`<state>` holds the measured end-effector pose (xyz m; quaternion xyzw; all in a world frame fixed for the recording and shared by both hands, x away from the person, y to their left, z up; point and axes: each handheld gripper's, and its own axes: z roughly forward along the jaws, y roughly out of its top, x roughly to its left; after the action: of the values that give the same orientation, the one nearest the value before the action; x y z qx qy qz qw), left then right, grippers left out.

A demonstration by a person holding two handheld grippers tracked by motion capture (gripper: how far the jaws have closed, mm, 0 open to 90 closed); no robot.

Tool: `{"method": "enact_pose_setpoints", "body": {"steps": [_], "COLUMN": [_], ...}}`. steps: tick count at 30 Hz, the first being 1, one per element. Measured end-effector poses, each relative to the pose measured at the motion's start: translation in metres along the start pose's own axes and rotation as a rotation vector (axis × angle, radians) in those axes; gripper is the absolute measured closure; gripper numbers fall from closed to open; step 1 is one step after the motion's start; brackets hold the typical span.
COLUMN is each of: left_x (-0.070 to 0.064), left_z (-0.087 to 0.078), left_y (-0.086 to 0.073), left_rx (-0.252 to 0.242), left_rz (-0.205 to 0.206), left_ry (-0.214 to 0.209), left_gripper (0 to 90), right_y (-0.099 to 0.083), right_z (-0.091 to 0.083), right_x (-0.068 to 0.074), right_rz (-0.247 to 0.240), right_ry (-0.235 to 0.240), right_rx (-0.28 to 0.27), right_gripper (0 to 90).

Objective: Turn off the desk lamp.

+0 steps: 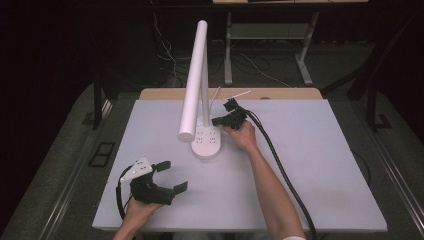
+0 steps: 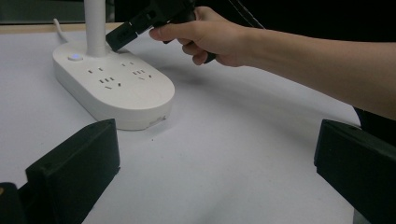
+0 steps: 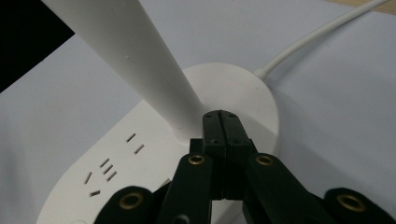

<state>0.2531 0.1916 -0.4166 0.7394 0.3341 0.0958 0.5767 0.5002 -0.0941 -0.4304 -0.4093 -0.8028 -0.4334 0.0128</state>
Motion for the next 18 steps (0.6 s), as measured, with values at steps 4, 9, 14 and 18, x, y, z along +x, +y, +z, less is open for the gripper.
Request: {"method": "enact_pose_setpoints", "body": {"steps": [4,9,14,18], "left_x": [0.0005,0.0005,-0.0005,-0.0008], "left_z": [0.0003,0.0002,0.0005,0.0014], "left_y": [-0.0002,-0.0002,-0.0003,-0.0003], "left_rx": [0.005,0.004,0.003,0.008], "left_rz": [0.003,0.003,0.0,0.004], "left_ry": [-0.001,0.0,-0.001,-0.004], "left_gripper": [0.0,0.0,0.0,0.0], "right_y": [0.0,0.0007,0.0,-0.0018], "right_z": [0.0003,0.0001,-0.0009,-0.0032], "right_x": [-0.0014,-0.0013,-0.0021,-0.0063], "right_rz": [0.006,-0.002,0.007,0.008], "right_ry": [0.009,0.004,0.001,-0.033], "right_rx": [-0.005,-0.005,-0.005,-0.004], "right_gripper": [90.0,90.0,90.0,90.0]}}
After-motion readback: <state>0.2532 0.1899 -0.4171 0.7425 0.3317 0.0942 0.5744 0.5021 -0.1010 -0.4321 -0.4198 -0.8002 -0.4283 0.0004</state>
